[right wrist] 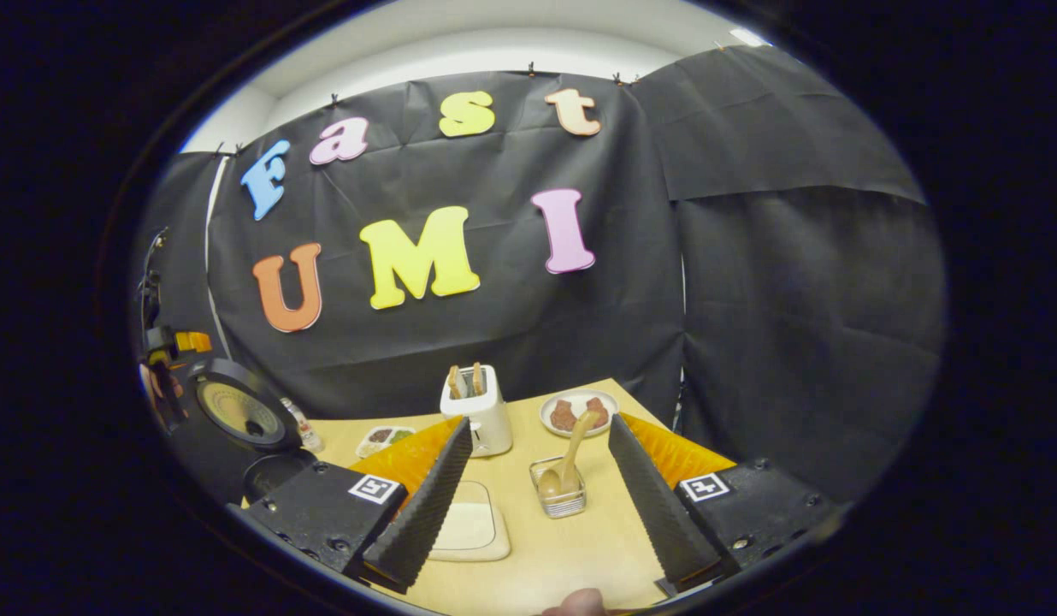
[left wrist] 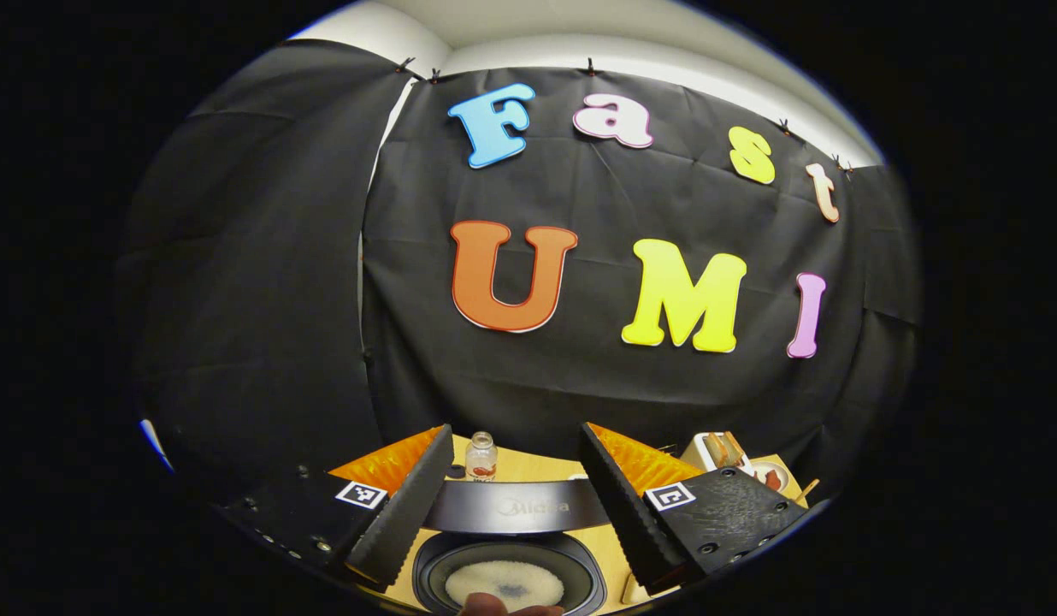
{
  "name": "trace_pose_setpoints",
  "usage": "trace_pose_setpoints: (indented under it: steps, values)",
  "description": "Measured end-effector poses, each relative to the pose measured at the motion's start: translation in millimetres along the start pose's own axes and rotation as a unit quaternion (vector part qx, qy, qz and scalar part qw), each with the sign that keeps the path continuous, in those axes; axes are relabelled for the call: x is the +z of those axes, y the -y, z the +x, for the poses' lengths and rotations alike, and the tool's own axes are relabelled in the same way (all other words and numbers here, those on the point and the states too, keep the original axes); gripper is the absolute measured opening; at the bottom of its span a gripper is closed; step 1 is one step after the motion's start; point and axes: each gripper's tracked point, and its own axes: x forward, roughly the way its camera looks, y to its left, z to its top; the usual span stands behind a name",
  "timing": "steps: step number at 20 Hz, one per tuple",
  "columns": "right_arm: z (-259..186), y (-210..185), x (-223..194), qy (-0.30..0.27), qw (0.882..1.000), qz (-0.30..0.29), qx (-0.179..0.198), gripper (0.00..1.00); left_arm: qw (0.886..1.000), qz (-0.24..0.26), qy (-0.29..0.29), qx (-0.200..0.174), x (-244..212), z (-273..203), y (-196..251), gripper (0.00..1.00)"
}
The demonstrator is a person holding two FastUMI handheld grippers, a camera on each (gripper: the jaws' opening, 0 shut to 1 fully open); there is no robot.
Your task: Close the left gripper, press the button to open the rice cooker; take a wooden spoon from the chopstick holder with the right hand, scoop a spoonful of rice and pour it into the rice cooker, then put the wooden spoon back into the chopstick holder.
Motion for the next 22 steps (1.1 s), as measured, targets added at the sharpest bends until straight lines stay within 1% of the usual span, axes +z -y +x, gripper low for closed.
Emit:
trace_pose_setpoints:
  steps: [1,2,3,4,5,6,7,8,10,11,12,15,21,22]
  values:
    - [-1,-3,-1,-0.002,1.0,-0.002,0.004,0.95,1.0,0.009,-0.014,0.001,-6,-3,1,0.84]
    - [-2,-7,-2,-0.003,1.0,-0.003,0.009,0.95,1.0,0.02,-0.018,-0.001,-7,-4,0,0.97]
    - [-2,-12,-3,-0.005,1.0,-0.005,0.016,0.95,0.999,0.022,-0.03,-0.003,-12,-8,0,0.96]
    - [-4,-16,-4,-0.006,1.0,-0.009,0.021,1.0,0.999,0.023,-0.033,-0.008,-13,-12,1,0.97]
    - [-4,-20,-5,-0.006,1.0,-0.014,0.027,0.95,0.999,0.021,-0.046,-0.012,-19,-17,1,0.97]
    - [-6,-24,-5,-0.005,0.999,-0.018,0.032,1.0,0.998,0.019,-0.056,-0.015,-23,-24,2,0.97]
    - [-9,-27,-6,-0.005,0.999,-0.022,0.037,1.0,0.997,0.015,-0.07,-0.018,-27,-33,2,0.97]
    - [-10,-31,-7,-0.005,0.999,-0.024,0.044,0.95,0.996,0.012,-0.084,-0.02,-35,-40,5,0.97]
    - [-14,-41,-10,-0.008,0.998,-0.028,0.056,0.95,0.993,0.01,-0.112,-0.026,-54,-59,8,0.97]
    - [-14,-46,-13,-0.009,0.998,-0.031,0.062,0.95,0.992,0.007,-0.125,-0.032,-63,-69,10,1.0]
    - [-16,-50,-14,-0.01,0.997,-0.034,0.068,0.95,0.989,0.002,-0.142,-0.037,-74,-79,12,0.97]
    - [-20,-58,-16,-0.009,0.996,-0.045,0.08,0.95,0.981,-0.011,-0.189,-0.046,-112,-105,19,0.97]
    - [-16,-61,-18,-0.011,0.995,-0.046,0.086,0.95,0.968,0.009,-0.248,-0.042,-164,-120,22,0.97]
    - [-14,-62,-19,-0.013,0.995,-0.045,0.088,1.0,0.964,0.008,-0.261,-0.042,-173,-121,23,0.97]
